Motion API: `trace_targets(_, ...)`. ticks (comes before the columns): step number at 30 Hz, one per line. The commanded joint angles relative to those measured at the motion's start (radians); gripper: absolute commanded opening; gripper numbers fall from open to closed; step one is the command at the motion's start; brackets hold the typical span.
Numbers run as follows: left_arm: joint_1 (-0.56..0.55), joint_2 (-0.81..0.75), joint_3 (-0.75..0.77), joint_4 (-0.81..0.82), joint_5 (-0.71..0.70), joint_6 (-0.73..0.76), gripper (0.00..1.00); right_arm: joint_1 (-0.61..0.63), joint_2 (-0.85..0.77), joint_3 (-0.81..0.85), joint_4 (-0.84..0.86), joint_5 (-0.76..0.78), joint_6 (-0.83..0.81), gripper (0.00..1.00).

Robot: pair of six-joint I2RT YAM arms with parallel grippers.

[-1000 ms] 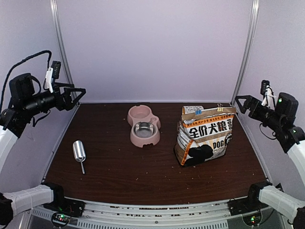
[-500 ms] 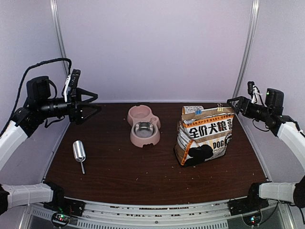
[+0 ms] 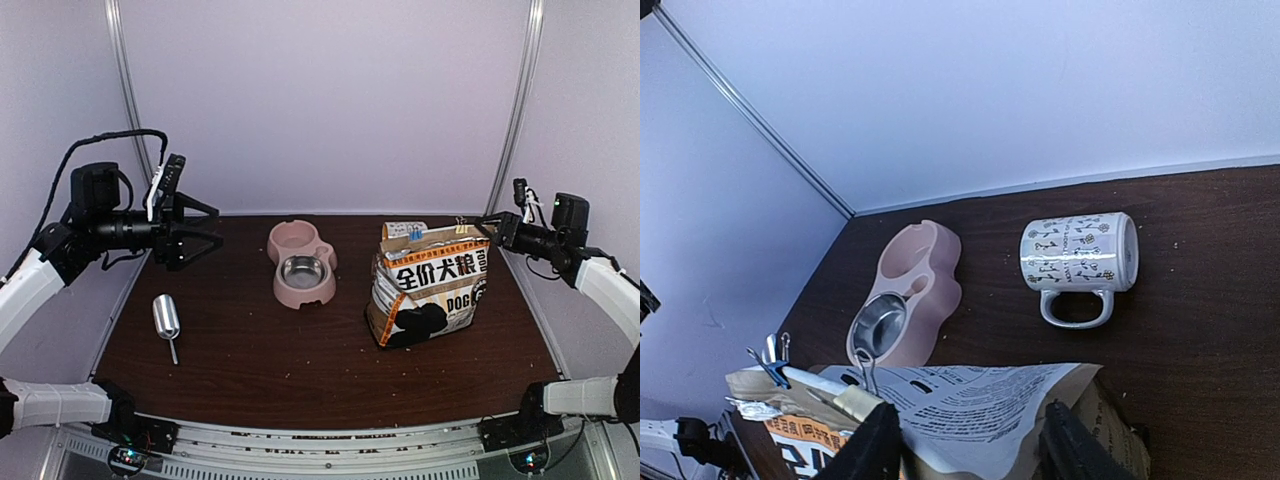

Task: Serve the pet food

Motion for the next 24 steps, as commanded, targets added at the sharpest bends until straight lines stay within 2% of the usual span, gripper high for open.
trace_targets(1,-0.027,0.018,0.038,-0.029,0.008,0.043,0.98,0.003,-0.008,-0.017,0.024,-0.070,0.005,0.43)
trace_targets(6,-0.041,0.043,0.040,-0.033,-0.007,0.036,0.98,0.012,-0.089,-0.066,0.034,-0.078,0.044,0.21)
trace_targets(11,-0.160,0.107,0.052,0.003,-0.181,-0.022,0.98,0.046,-0.200,-0.147,0.064,-0.055,0.099,0.00)
trace_targets(15,-0.294,0.192,0.072,0.117,-0.309,-0.159,0.98,0.082,-0.271,-0.186,0.090,-0.041,0.130,0.00)
trace_targets(19,-0.461,0.342,0.168,0.227,-0.465,-0.184,0.98,0.098,-0.322,-0.202,0.091,-0.046,0.135,0.00)
trace_targets(24,-0.505,0.599,0.347,0.301,-0.469,-0.305,0.98,0.098,-0.366,-0.227,0.091,-0.059,0.127,0.00)
